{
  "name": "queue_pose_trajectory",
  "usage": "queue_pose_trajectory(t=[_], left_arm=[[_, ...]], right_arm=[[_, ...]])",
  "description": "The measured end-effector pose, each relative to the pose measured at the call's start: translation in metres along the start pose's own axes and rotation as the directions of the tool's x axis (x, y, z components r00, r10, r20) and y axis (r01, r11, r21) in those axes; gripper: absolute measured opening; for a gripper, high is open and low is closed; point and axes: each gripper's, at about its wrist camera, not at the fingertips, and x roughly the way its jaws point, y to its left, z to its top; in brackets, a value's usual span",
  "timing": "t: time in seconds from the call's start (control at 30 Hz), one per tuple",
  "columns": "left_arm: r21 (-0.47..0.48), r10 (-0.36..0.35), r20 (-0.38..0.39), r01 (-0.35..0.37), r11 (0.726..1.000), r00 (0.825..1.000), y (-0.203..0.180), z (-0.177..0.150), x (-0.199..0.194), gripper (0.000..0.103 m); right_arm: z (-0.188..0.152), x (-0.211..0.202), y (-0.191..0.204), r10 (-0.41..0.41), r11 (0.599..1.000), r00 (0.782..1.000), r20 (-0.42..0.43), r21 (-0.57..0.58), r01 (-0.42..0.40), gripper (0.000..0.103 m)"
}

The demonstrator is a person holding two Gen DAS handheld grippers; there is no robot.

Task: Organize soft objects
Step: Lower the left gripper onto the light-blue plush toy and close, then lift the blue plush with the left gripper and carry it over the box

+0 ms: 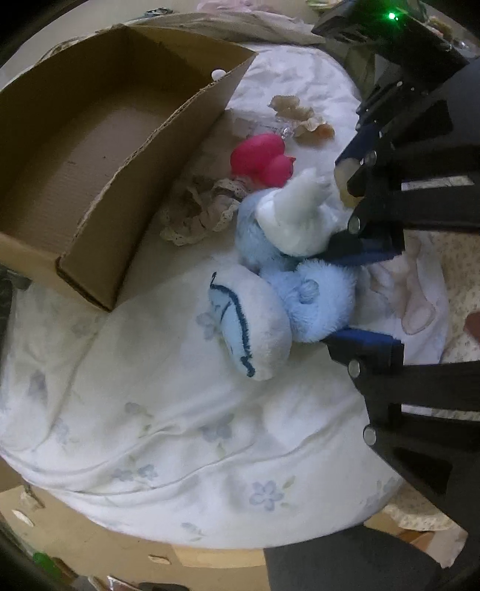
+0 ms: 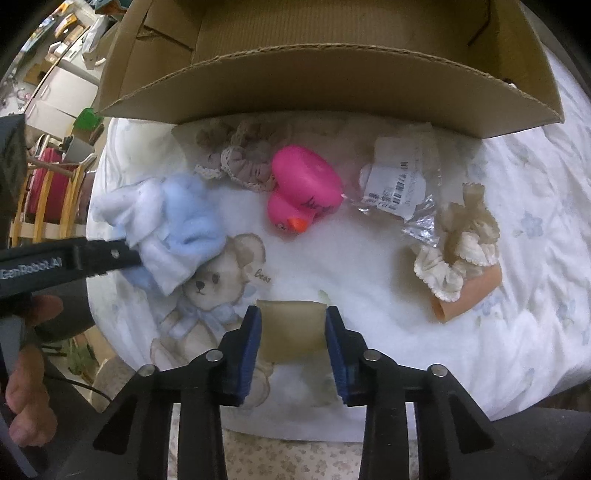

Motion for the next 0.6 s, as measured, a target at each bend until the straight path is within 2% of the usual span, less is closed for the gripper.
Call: queue_pose_trajectory(t=[0.07,0.13,0.27,0.37,0.43,0.53,0.57,0.6], left_arm=[[0.016,-0.008,0.017,0.008,1.0,1.0,-0.003,0.0,-0.005,0.016],[0.025,-0.003,0.035,0.002,1.0,0.999,-0.002,0.0,-0.012,0.015],[0.017,0.005,0.047,-0.005,1.0,0.999,0.004,-0.004,-0.019,0.014],[0.06,0.03,0.101,-0.037,0.998,0.994,-0.003,-0.01,-0.033,0.014],[0.103,0.08,0.153,-0.097,0.99,0.985,-0.011,-0.014,-0.045,0.014],[0.15,0.109,0.227,-0.145,0.978,0.968,-0.02,-0.018,-0.064,0.014],[0.167,0.131,0.259,-0.178,0.97,0.957,-0.024,-0.02,-0.07,0.014],[0.191,0.17,0.31,-0.237,0.953,0.935,-0.031,-0.023,-0.076,0.014]], right_arm=[[0.0,-0.003,-0.001,-0.001,1.0,1.0,0.0,-0.006,0.001,0.021],[0.001,-0.003,-0.002,0.012,1.0,1.0,0.01,0.005,-0.012,0.013],[0.001,-0.015,-0.01,0.051,0.998,0.998,0.046,0.025,-0.052,0.009],[0.001,-0.026,-0.013,0.074,0.997,0.994,0.082,0.023,-0.076,0.006],[0.001,-0.035,-0.015,0.084,0.996,0.99,0.114,0.023,-0.087,0.006],[0.005,-0.045,-0.023,0.102,0.994,0.981,0.163,0.033,-0.109,0.004],[0.005,-0.05,-0.025,0.107,0.993,0.977,0.184,0.034,-0.116,0.004],[0.005,-0.054,-0.022,0.112,0.992,0.973,0.201,0.034,-0.121,0.004]])
